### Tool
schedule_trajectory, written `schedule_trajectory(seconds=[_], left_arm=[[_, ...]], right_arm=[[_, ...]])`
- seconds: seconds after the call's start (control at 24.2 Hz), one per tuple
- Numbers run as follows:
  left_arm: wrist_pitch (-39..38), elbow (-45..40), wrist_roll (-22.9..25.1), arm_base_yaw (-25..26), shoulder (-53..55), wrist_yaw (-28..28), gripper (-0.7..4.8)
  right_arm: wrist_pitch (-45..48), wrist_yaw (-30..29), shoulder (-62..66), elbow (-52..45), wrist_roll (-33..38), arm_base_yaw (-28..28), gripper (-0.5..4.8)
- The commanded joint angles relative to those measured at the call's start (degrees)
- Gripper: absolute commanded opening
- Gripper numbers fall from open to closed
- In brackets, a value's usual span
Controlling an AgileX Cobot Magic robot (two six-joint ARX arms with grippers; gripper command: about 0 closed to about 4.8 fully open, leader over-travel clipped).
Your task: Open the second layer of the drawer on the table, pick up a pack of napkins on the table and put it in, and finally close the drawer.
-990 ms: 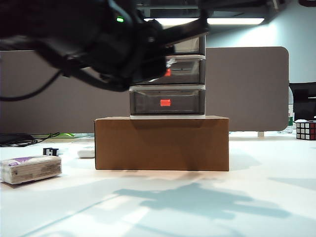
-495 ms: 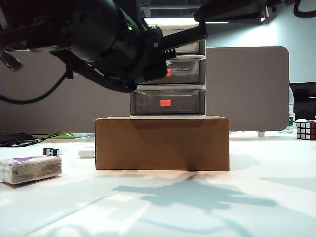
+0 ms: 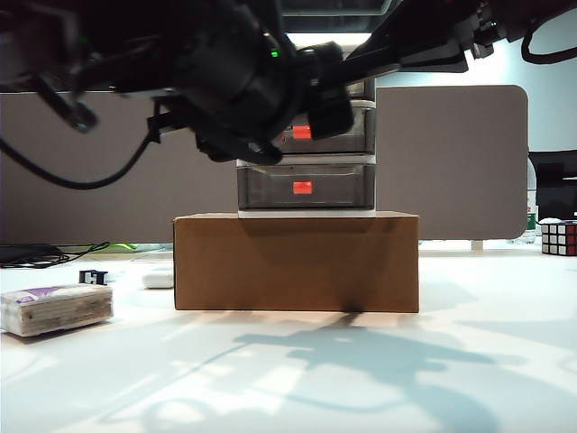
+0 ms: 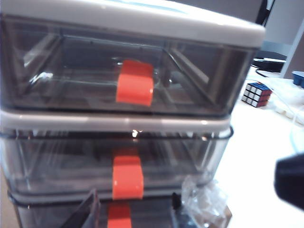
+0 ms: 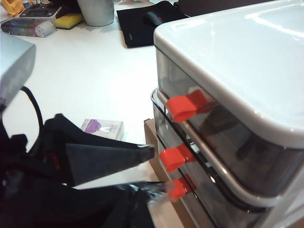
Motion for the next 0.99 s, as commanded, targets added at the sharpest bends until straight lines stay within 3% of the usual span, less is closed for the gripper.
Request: schedule_trajectory(seconds=[0.04, 0.25, 0.99], left_arm=[[0.04, 1.46, 0.24, 0.15, 1.11, -2.58, 1.86], [0.09, 1.81, 0.44, 0.28, 1.38, -3.65, 1.85], [0.77, 1.86, -0.46, 2.47, 1.73, 0.81, 1.84]], right_arm=[[1.46, -0.11, -0.09, 0.35, -0.17, 0.0, -0.05], [1.62, -0.13, -0.09, 0.35, -0.15, 0.0, -0.05], [1.62, -0.13, -0.09, 0.35, -0.15, 0.02, -0.05]])
